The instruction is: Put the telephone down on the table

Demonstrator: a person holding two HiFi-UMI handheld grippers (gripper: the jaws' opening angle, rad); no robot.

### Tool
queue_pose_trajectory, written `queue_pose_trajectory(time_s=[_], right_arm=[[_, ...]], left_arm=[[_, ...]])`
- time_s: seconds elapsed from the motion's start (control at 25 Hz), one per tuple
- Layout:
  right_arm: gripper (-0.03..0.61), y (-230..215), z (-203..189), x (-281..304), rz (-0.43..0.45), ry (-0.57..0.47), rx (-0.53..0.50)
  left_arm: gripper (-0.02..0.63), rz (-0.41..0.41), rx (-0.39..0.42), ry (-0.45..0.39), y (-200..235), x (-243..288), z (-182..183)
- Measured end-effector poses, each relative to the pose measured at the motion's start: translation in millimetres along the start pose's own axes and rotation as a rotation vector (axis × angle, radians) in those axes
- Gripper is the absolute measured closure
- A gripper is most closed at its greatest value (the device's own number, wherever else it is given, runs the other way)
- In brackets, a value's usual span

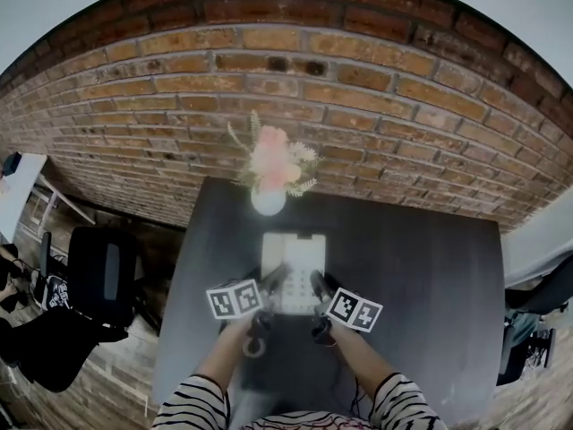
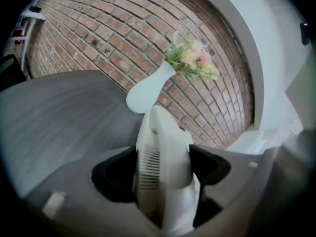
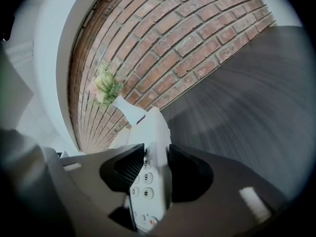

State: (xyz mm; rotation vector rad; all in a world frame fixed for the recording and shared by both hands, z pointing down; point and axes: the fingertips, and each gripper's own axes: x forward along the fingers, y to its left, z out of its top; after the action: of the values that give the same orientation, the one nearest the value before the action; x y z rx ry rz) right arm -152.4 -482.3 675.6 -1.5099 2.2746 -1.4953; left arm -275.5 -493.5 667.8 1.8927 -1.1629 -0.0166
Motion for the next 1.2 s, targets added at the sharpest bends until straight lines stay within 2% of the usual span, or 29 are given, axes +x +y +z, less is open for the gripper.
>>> queue_pose_trajectory(time_s=[0.56, 0.8, 1.0, 1.2], right_arm=[[0.423, -17.9, 15.7, 27.8, -0.031, -0.01, 0.028], [0.423, -23.4, 12.4, 32.2, -0.032, -0.019, 0.049], [0.416, -27.2, 3.8, 33.2, -0.032, -0.01, 0.059], [0.407, -28.3, 2.2, 31.9, -0.023, -0.012, 0.05]], left_arm=[[0.282, -0.027, 0.002, 0.036, 15.1, 38.4, 11.3], [0.281, -0.036, 0.047, 0.05, 16.8, 44.3, 10.6], [0.279, -0.017, 0.116, 0.088, 20.5, 44.0, 6.1], [0.276, -0.018, 0.125, 0.082, 21.4, 44.0, 4.8]])
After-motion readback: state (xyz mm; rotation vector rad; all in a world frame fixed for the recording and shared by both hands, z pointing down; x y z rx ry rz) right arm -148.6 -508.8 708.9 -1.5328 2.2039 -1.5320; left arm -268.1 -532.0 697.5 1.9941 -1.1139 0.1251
